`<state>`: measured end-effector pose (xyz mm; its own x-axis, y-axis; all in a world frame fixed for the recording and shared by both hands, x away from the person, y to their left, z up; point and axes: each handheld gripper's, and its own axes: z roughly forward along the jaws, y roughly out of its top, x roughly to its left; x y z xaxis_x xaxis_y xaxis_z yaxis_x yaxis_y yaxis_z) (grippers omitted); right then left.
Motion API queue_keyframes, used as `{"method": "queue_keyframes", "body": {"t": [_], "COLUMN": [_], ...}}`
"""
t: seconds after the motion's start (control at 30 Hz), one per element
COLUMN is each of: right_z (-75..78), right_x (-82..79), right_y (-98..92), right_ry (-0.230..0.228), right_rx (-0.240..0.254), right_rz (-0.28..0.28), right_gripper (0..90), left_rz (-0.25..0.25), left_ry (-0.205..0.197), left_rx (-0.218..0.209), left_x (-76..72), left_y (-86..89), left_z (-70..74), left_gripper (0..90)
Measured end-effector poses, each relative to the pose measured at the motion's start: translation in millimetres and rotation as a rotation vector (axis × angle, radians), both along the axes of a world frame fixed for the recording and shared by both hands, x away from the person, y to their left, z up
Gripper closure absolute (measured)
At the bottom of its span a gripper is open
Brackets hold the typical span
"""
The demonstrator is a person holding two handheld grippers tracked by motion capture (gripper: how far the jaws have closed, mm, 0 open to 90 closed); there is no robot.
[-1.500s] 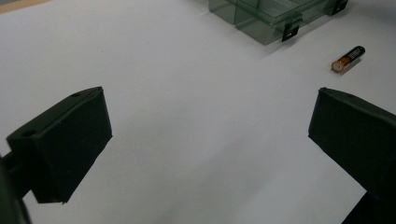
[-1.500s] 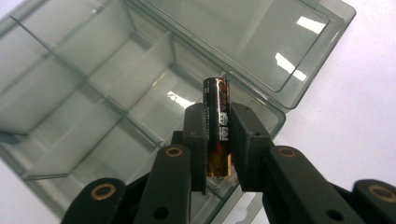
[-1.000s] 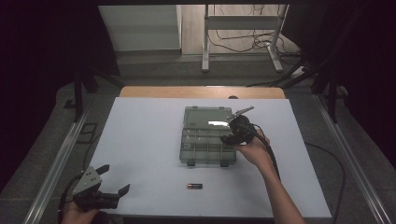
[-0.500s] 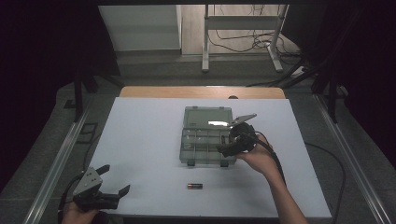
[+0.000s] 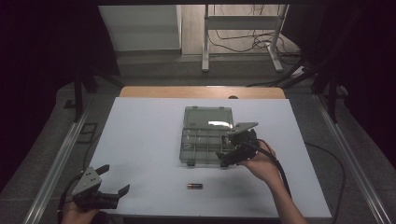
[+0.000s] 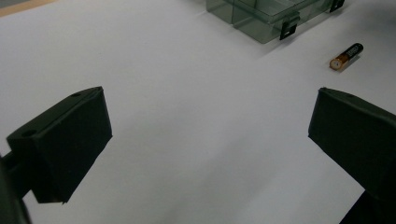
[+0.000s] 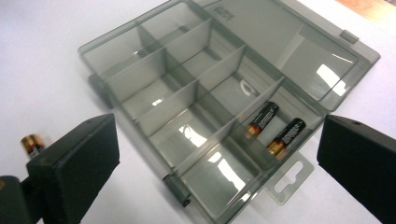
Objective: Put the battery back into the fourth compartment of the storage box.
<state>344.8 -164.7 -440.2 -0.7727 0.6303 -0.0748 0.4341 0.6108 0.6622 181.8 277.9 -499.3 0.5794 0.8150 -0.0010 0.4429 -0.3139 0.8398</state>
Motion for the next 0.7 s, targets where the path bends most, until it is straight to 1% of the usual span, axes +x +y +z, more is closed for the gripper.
{"method": "queue_keyframes", "body": {"t": [0.07,0.2,0.4,0.53,0.6,0.7], "right_z": [0.7,3.2,6.0,4.0,1.9,-0.9], "right_x": [-3.1,-8.8,-19.3,-24.6,-26.7,-30.7], "right_y": [1.7,6.4,10.7,14.2,15.7,17.1], "right_ry": [-0.005,-0.001,-0.007,0.01,0.022,0.028], "right_rx": [0.0,0.009,0.032,0.016,0.007,0.013], "right_rz": [0.012,0.029,0.03,0.05,0.05,0.048], "right_gripper": [0.0,0.0,0.0,0.0,0.0,0.0], "left_rz": [0.001,0.002,0.001,0.001,0.001,0.001], "left_ry": [0.0,0.0,0.0,0.0,-0.001,-0.001], "left_rx": [-0.001,-0.001,0.002,0.003,0.003,0.002], "left_x": [0.0,0.3,0.3,0.3,0.2,0.2], "left_y": [0.1,0.4,0.2,0.0,0.1,0.3], "left_z": [0.0,-0.1,0.0,0.0,0.0,0.0], "left_gripper": [0.3,0.3,0.3,0.3,0.3,0.3]}}
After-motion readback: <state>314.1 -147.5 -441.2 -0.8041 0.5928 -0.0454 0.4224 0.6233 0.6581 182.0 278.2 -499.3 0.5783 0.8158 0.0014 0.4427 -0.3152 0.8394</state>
